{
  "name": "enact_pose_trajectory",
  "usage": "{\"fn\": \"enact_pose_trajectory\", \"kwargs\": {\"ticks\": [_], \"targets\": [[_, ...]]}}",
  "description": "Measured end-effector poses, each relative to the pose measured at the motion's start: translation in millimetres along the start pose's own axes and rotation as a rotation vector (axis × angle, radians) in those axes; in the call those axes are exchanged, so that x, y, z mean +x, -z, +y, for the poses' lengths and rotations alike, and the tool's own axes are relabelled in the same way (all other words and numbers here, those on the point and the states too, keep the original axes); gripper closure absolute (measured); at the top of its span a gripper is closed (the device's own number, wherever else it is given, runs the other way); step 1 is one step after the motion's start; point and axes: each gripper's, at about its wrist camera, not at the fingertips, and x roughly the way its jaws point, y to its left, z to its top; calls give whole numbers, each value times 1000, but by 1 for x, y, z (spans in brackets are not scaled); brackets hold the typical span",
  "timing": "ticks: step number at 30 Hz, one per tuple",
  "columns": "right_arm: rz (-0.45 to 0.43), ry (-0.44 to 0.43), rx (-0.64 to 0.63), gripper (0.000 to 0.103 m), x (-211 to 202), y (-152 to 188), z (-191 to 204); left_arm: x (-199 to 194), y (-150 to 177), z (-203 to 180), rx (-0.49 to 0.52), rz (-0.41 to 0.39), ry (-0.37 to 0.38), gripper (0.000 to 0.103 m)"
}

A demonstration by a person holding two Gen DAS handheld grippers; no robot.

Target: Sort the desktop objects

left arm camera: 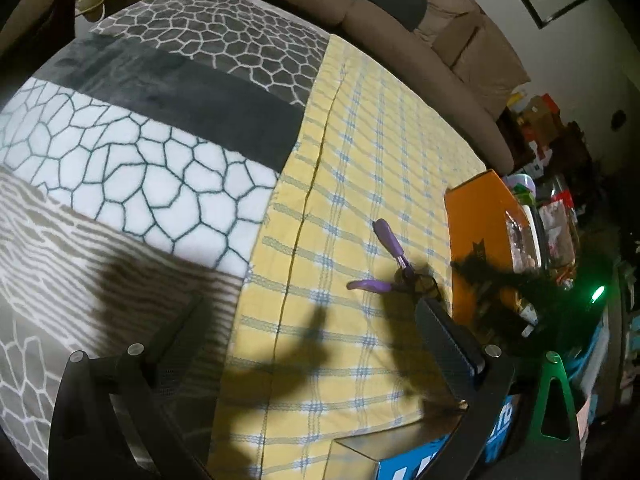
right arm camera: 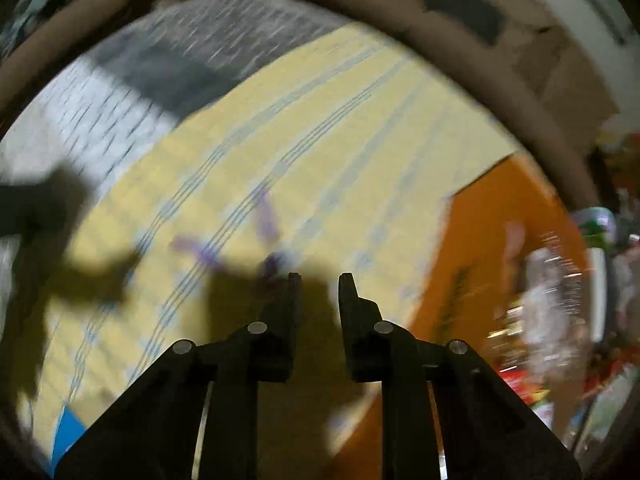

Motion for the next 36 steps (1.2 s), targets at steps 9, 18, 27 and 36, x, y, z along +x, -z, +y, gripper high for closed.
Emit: {"fn": "enact_pose_trajectory", "kwargs": {"ticks": [9,18,27,36], "targets": [[6,-482,192,81,17,-20,21,-7,-3,10,-50,-6,20,0],[228,-534,39,81,33,11,54,-16,-11,37,-121,-17,34,0],[164,-433,221,58,-16,60,-31,-5,-2,-5,53,-5,-15,0],[115,-398,338,23,-1,32,-3,0,-5,-9,91,-41,-62,0]]}}
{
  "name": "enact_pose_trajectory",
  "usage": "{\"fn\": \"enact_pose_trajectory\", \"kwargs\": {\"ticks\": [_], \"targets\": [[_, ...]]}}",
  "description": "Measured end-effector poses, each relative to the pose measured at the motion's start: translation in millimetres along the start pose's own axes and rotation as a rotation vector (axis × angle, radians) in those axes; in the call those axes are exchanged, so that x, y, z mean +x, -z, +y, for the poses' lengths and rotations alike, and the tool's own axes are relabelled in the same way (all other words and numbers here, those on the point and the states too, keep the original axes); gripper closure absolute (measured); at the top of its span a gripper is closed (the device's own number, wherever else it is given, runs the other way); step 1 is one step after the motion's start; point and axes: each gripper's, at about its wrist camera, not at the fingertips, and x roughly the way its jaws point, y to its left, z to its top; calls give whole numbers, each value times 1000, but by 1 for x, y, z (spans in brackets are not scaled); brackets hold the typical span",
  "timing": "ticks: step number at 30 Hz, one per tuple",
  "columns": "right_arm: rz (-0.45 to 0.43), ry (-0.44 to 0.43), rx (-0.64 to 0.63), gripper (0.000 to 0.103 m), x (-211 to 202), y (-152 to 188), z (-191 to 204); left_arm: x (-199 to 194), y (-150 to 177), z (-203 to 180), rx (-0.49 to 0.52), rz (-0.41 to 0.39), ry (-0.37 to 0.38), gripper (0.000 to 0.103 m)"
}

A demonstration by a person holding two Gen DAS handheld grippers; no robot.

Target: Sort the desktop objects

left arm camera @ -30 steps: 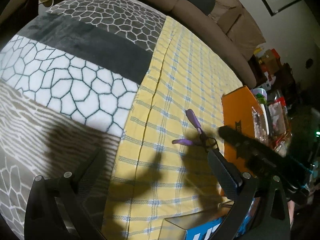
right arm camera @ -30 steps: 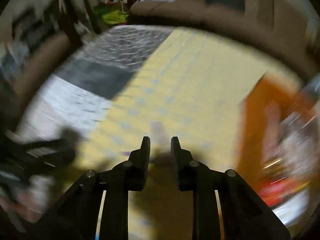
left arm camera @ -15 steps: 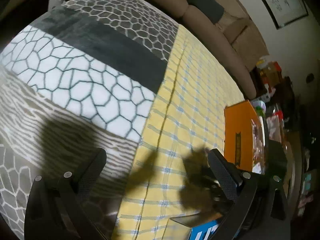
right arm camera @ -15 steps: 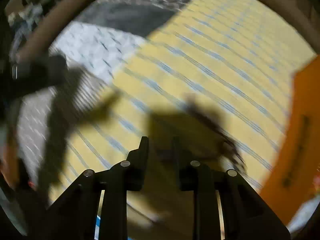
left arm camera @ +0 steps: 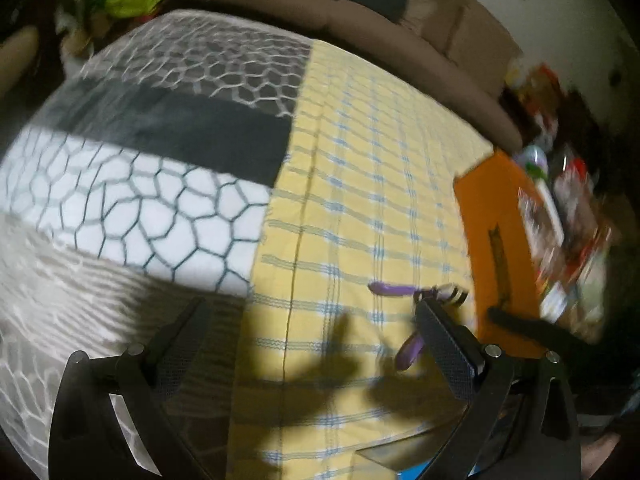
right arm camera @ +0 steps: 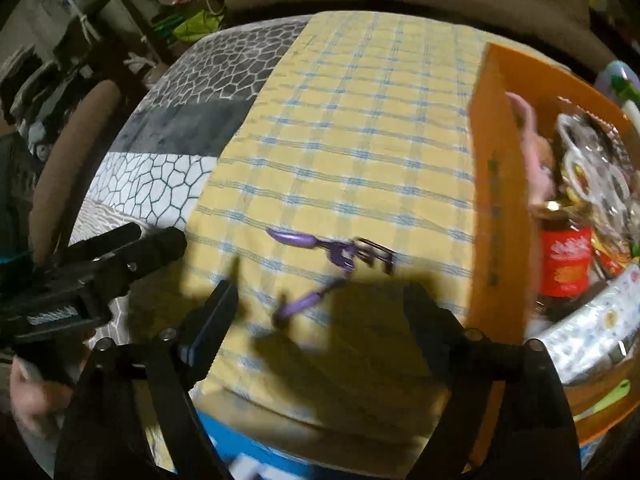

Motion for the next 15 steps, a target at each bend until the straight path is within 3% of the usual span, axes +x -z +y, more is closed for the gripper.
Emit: {"fn": "enact_pose_trajectory", "kwargs": {"ticks": [3,7,10,13,15], "targets": [[0,115,-87,24,16,4,22,-7,-3,18,-71,-19,10,0],[111,136,-69,28,45,11,12,-12,-5,24,-79,-15,6,0],[109,99,-69,28,52,7,-2,-9,-2,19,-76,3,34,0],[79,151,-224,34,53,-6,4,-6,0,13,-48,18,28,0],[76,197,-427,35,55,-11,22,-5,1,11,-32,23,15,0]]}}
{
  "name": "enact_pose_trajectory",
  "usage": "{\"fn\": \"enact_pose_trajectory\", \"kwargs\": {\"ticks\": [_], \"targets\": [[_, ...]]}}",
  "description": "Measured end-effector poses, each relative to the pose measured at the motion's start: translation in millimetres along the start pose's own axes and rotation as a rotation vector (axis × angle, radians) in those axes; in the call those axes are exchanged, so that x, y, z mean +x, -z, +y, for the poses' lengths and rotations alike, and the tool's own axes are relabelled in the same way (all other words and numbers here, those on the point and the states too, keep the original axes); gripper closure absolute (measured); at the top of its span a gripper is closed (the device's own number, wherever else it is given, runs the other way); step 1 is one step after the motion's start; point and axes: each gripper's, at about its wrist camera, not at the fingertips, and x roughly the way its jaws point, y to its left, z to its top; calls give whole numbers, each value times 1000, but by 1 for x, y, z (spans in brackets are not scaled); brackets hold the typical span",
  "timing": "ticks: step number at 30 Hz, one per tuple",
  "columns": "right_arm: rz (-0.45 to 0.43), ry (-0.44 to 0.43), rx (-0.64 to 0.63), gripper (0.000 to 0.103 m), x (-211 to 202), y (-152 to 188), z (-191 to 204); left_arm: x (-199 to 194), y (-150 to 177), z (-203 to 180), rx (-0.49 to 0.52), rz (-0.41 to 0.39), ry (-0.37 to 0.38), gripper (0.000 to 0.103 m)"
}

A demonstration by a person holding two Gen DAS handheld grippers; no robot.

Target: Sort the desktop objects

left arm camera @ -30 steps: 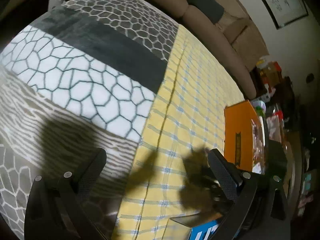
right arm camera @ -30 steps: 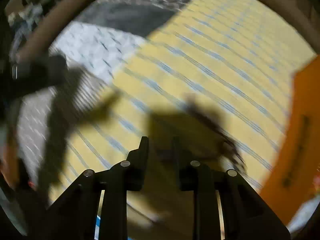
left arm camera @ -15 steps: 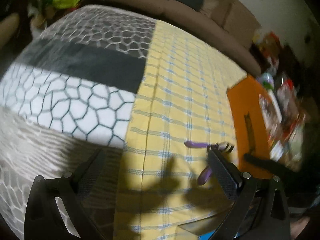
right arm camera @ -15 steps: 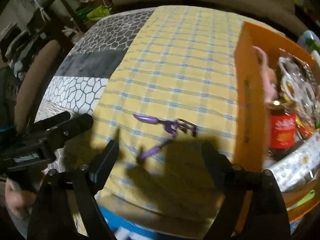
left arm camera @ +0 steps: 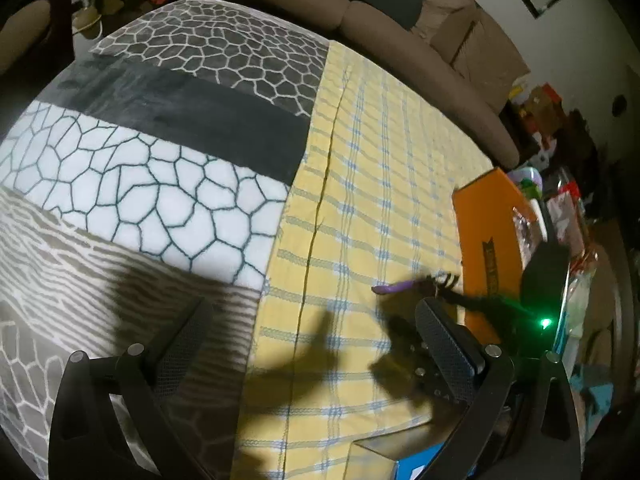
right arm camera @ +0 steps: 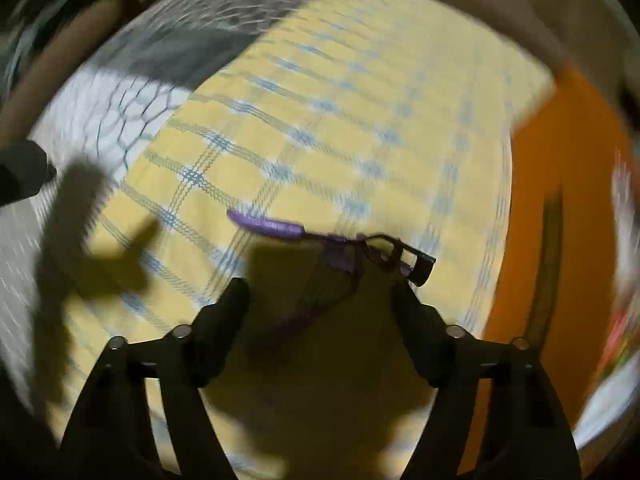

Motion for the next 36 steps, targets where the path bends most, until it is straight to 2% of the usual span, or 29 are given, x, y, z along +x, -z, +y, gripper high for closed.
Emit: {"fn": "enact_pose_trajectory", "kwargs": {"ticks": [3,5,6,8,10,11,13,14,15,18,21,27,31,33,36], "targets": [[-17,28,-251,46,-9,-8,29,-1,-2,0,3,-7,4,0],[-9,10,-205,47,-16,-12,27,-2,-4,5,-21,-19,33,0],[-6,7,-121,45,-23,-13,16,-1,-5,6,-19,-20,33,0],[-34,-54,50,45,-33,-9,-3,4,-5,5,-7,-16,27,0],[-82,-207,320,45,-42,6,-30,9,-3,-1,38,-16,39,0],[-105,-316,467,45,-44,18,-41,10,-2,-7,80,-22,35,0],[-127,-386,565,45,-44,31,-46,17,4,-23,208,-29,-11,2],[-136,-390,568,45,-44,37,-45,20,6,-28,254,-28,-39,8],[-140,-371,543,48,-45,40,-41,24,9,-33,293,-24,-52,18],[-95,-376,521,62,-36,41,-35,37,14,-42,370,-14,-48,31],[-70,-372,508,62,-18,39,-36,44,14,-50,419,-9,-27,31],[-56,-336,446,74,3,39,-39,60,18,-60,478,8,-90,31],[-70,-274,400,75,-3,42,-37,73,27,-64,537,33,-156,36],[-78,-235,384,75,-5,42,-35,74,29,-68,558,40,-163,37],[-69,-259,398,75,-2,44,-36,75,31,-71,570,23,-187,37]]}}
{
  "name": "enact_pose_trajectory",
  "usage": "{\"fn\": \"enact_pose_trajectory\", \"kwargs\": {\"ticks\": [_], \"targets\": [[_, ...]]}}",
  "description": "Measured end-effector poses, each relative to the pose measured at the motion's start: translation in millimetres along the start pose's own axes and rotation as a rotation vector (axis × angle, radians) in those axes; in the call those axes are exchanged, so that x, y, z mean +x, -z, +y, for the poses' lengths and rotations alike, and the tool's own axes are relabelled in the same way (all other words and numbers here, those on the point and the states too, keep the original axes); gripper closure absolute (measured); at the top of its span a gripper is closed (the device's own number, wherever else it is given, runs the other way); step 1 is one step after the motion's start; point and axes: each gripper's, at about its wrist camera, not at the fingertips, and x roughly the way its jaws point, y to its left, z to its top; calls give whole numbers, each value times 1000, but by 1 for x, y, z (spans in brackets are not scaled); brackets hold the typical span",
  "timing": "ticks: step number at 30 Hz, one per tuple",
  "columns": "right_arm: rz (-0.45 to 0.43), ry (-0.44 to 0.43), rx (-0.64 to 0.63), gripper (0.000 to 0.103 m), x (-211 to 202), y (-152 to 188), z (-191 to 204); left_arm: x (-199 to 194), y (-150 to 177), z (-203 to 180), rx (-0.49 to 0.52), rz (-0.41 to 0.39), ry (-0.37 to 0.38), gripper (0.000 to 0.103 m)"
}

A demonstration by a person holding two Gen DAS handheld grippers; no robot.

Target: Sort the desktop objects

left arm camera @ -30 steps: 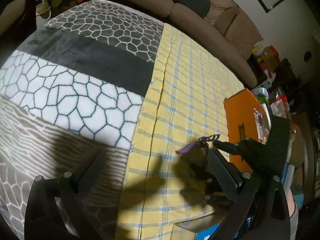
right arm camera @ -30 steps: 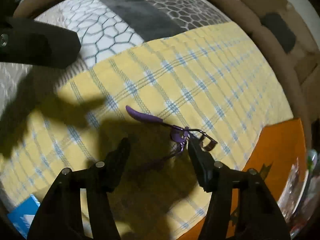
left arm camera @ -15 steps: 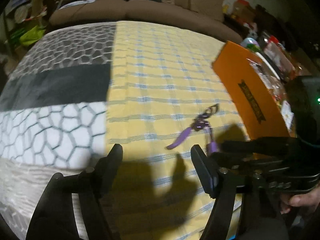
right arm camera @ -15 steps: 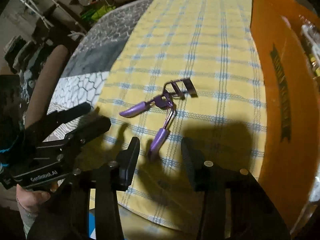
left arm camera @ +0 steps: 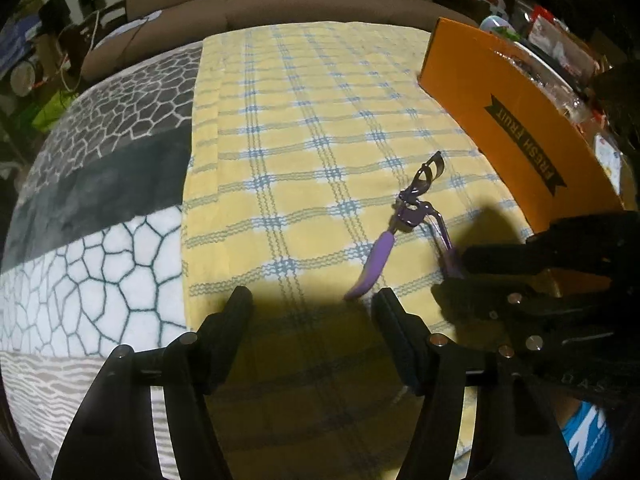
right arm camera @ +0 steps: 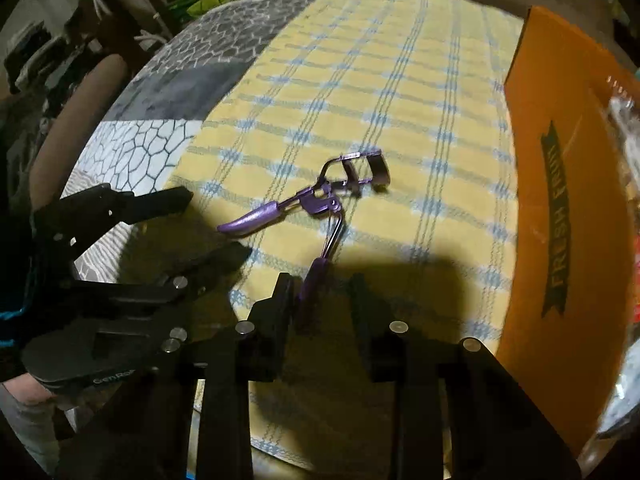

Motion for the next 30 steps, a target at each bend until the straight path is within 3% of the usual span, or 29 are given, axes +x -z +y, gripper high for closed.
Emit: {"fn": "enact_pose_trajectory", "kwargs": {"ticks": [2,3,4,5,7,9,14,19,23,30], "targets": [[4,-16,6,75,0,0,-1,2,0,-1,-1,-9,1,38],[11,-44,4,80,1,-1,-1,2,0,-3,5,-13,1,53],[21,-71,2,88,2,-1,0,1,-1,-6,19,-14,26,74],[29,-99,2,88,3,-2,2,1,-4,-9,25,-5,47,87],[16,-69,-25,88,-1,-1,10,1,-8,-13,8,19,23,88],[-10,-41,-57,88,-8,-1,15,0,-7,-9,-23,30,48,88],[-79,-39,-70,89,-29,0,18,-8,-1,15,-134,44,229,89],[-152,5,-134,90,-53,10,30,-23,-1,5,-106,36,263,88],[-176,-8,-123,89,-68,21,26,-30,-1,-7,-105,59,283,88],[-336,-114,-41,89,-122,35,-1,-94,-17,-20,-121,-73,342,88]]}}
